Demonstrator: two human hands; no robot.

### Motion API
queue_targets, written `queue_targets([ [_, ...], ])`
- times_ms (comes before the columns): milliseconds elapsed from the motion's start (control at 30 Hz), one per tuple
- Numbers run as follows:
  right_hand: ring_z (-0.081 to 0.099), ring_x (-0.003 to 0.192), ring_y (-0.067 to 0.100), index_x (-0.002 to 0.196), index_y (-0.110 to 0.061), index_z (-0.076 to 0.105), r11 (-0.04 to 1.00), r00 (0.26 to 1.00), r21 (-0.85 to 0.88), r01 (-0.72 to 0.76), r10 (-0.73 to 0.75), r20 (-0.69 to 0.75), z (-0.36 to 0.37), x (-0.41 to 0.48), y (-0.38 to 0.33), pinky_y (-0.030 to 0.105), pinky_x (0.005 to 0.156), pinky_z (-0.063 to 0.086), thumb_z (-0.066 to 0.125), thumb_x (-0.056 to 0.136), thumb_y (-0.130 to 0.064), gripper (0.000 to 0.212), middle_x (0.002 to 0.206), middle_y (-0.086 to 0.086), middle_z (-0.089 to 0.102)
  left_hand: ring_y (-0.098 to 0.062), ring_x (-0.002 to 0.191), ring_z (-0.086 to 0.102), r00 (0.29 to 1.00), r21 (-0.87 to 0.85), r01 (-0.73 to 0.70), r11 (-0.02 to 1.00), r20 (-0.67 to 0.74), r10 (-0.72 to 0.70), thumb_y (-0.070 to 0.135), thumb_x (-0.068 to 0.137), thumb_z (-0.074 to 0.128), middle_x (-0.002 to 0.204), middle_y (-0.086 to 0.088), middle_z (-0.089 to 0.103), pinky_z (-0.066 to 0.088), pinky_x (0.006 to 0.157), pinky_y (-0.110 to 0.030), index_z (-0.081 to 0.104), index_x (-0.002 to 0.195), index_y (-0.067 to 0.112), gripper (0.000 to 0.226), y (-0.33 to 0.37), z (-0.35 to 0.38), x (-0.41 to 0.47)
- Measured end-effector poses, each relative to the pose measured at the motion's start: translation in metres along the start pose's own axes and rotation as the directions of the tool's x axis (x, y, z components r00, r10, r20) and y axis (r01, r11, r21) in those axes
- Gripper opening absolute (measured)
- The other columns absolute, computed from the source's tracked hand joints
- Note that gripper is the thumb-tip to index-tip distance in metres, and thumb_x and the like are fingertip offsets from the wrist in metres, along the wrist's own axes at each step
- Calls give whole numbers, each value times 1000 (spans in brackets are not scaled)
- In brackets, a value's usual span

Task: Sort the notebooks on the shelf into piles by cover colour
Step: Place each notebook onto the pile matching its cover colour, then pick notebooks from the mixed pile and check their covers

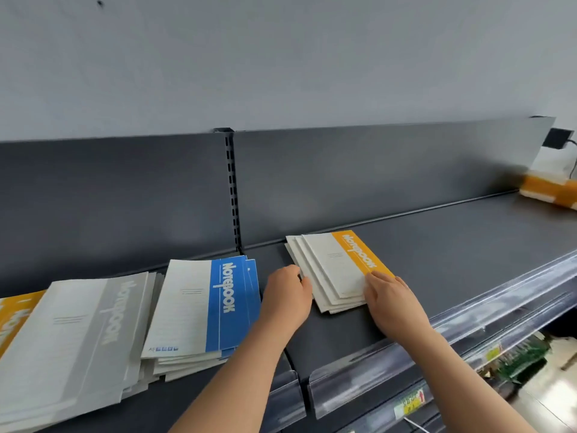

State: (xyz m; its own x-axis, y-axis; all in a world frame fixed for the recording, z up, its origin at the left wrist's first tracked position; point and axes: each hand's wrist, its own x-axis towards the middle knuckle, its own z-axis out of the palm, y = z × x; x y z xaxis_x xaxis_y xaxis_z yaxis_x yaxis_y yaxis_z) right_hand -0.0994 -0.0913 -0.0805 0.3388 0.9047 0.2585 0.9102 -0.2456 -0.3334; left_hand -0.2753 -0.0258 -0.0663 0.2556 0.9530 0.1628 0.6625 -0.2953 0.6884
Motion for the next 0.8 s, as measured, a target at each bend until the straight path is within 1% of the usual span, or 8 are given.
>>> queue_targets([
  [67, 49, 83, 20, 80, -15, 52, 999, 999, 10, 31, -31, 19, 1, 1, 4, 28, 82, 39, 35, 97, -21, 25, 86, -6, 51, -12, 50, 33, 999, 5, 40, 999, 13, -40, 24, 94, 46, 62, -2, 41, 24, 46, -24, 36, 61, 12, 37, 0, 14, 11],
  [167, 54, 109, 17, 104, -15, 66, 988, 986, -1, 157, -157, 47, 1, 1, 7, 19, 105, 25, 38, 99, -24, 29, 114, -2, 63, -8, 51, 37, 997, 8, 77, 997, -29, -77, 34, 97, 43, 67, -1, 46, 23, 46, -22, 40, 61, 17, 39, -2, 26, 20],
  [267, 49, 124, 10, 119, -23, 65, 968, 967, 58, 244, -248, 64, 0, 1, 8, 18, 110, 20, 45, 98, -26, 29, 130, -8, 59, -8, 67, 55, 996, 35, 72, 997, -52, -70, 43, 95, 45, 82, 3, 60, 33, 49, -21, 55, 79, 19, 30, -7, 29, 26],
  [433, 60, 103, 18, 102, -15, 71, 956, 961, 98, 277, -277, -18, 1, 11, 15, 23, 102, 37, 51, 95, -20, 22, 109, -3, 70, -7, 73, 55, 991, -15, 112, 994, -74, -113, 31, 92, 57, 83, 10, 57, 37, 52, -18, 55, 91, 17, 14, -10, 27, 29],
  [500, 59, 96, 27, 95, -6, 67, 982, 985, 85, 169, -167, -36, -2, 21, 21, 30, 90, 45, 46, 96, -17, 24, 99, 6, 69, -10, 77, 56, 986, -48, 131, 990, -96, -135, 23, 93, 55, 88, 5, 59, 43, 55, -19, 54, 93, 13, 10, -11, 25, 29],
  [567, 57, 96, 28, 92, -5, 65, 993, 996, 82, 84, -84, -3, -1, 29, 27, 27, 84, 42, 41, 97, -18, 28, 97, 6, 67, -9, 75, 56, 978, -91, 165, 982, -110, -175, 17, 94, 52, 93, 0, 61, 41, 52, -17, 53, 94, 10, 8, -11, 24, 28],
  [733, 54, 110, 21, 106, -10, 67, 959, 961, 103, 263, -270, 62, 1, 26, 28, 16, 100, 30, 39, 98, -17, 29, 117, -2, 65, -8, 76, 56, 961, -136, 222, 965, -136, -241, 24, 90, 57, 95, 1, 61, 40, 49, -18, 51, 98, 10, 18, -6, 24, 24],
  [800, 54, 111, 19, 107, -11, 66, 937, 942, 157, 310, -325, 79, 0, 26, 27, 17, 101, 32, 40, 98, -17, 29, 117, -3, 65, -10, 79, 56, 951, -143, 253, 957, -142, -273, 30, 87, 64, 97, 4, 59, 38, 48, -15, 51, 103, 11, 28, -3, 23, 23],
])
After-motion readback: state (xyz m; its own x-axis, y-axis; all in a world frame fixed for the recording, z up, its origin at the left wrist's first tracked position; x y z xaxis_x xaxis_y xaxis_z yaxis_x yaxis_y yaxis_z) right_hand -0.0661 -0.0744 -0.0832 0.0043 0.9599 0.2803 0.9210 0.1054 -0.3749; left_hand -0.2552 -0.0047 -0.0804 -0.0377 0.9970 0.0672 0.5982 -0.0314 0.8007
